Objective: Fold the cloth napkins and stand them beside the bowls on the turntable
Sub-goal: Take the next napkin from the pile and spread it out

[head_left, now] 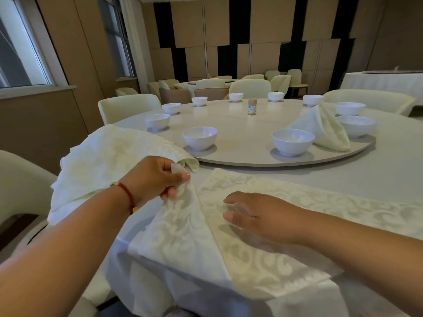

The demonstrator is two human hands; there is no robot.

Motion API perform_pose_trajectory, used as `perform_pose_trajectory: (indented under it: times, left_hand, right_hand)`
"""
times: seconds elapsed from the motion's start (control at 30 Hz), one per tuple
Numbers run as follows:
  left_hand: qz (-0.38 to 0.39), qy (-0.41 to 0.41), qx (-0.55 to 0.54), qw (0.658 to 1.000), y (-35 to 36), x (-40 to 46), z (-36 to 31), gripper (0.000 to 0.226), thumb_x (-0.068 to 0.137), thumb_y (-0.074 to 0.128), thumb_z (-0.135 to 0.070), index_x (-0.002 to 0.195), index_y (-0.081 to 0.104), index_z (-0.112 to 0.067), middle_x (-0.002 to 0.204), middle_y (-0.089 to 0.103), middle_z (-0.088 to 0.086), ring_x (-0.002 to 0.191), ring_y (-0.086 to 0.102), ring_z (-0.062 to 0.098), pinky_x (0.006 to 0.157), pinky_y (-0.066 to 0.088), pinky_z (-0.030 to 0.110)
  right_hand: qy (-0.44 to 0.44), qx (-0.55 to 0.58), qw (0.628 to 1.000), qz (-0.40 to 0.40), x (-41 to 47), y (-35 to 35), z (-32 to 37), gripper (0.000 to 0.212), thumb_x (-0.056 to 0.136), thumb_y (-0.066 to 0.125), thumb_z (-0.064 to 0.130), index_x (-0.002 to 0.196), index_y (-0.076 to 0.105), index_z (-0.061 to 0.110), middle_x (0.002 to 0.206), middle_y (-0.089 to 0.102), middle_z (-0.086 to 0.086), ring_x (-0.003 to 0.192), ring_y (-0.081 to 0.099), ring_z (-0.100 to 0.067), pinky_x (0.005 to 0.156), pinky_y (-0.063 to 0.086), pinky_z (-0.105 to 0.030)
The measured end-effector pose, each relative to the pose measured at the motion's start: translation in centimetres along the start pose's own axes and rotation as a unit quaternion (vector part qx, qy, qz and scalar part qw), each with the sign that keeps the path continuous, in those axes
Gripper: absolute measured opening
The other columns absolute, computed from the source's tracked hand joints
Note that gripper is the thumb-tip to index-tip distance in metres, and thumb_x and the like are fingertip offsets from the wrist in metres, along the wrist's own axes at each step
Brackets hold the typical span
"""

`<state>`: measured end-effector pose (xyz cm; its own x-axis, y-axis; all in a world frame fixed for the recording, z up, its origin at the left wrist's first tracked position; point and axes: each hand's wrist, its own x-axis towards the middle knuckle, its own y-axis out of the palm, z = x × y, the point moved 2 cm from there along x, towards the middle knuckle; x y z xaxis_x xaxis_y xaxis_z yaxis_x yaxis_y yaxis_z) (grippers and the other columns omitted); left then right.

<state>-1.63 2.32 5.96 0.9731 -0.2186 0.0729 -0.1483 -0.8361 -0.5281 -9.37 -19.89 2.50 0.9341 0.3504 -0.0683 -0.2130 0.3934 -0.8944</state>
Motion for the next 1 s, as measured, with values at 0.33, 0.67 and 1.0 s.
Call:
perform_pose_trajectory:
  times: [0.33, 0.67, 1.0]
  left_hand:
    - [0.023, -0.051, 0.054, 0.997, 3.7, 4.7, 0.4, 0.02, 0.088, 0.068, -0.017, 0.086, 0.066, 0.002, 0.063, 0.071, 0.009, 0.057, 0.067, 0.015, 0.071, 0.058, 0.026]
    - [0.033, -0.049, 0.293, 0.954, 6.3, 10.2, -0.1, 0.037, 0.085, 0.068, -0.032, 0.058, 0.054, -0.01, 0.062, 0.063, 0.007, 0.058, 0.055, 0.019, 0.074, 0.052, 0.03]
    - [0.057, -0.098, 0.35, 0.93, 7.4, 13.3, 0.5, 0.05, 0.083, 0.07, -0.039, 0.056, 0.039, -0.01, 0.056, 0.037, 0.006, 0.054, 0.037, 0.019, 0.066, 0.038, 0.03]
  right_hand:
    - [-0.011, -0.01, 0.996, 0.084, 1.3, 1.5, -2.8, 0.064, 0.098, 0.02, 0.056, 0.154, 0.005, 0.029, 0.161, -0.001, 0.013, 0.146, -0.004, -0.002, 0.113, -0.004, -0.017]
    - [-0.028, 0.182, 0.983, -0.001, 1.4, 1.9, -3.7, 0.063, 0.095, 0.024, 0.06, 0.152, 0.019, 0.035, 0.156, 0.023, 0.019, 0.142, 0.021, 0.0, 0.114, 0.017, -0.019]
    - [-0.095, 0.097, 0.991, -0.014, 3.6, 3.9, -5.8, 0.064, 0.097, 0.012, 0.063, 0.151, 0.027, 0.031, 0.158, 0.016, 0.019, 0.137, 0.003, 0.019, 0.114, 0.003, -0.01]
